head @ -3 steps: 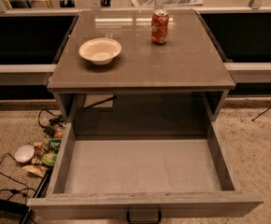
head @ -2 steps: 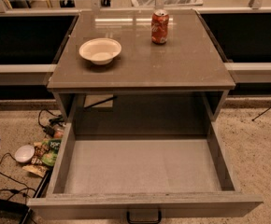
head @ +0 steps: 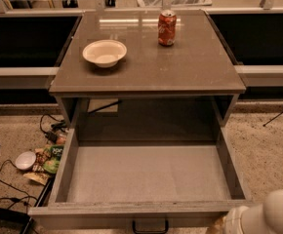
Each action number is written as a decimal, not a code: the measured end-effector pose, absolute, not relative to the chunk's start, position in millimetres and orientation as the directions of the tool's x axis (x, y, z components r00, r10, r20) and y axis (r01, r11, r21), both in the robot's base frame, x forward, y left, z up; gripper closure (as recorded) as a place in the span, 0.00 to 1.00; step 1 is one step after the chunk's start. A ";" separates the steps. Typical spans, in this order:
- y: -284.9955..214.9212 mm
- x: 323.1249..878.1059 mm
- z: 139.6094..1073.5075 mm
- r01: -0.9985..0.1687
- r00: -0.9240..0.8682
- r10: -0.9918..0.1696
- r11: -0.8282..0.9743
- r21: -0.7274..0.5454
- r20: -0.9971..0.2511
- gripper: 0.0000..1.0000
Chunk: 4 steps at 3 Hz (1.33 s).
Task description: Close top drawer
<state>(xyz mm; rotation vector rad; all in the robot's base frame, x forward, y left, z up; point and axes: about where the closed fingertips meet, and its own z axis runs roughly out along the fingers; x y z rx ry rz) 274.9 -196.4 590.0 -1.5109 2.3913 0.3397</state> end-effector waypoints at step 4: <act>-162.4 401.7 606.8 -0.956 -0.246 -0.859 0.291 -0.033 -0.449 1.00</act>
Offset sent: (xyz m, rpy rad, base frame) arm 0.1399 0.0420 0.0020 0.0576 -0.1028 0.1868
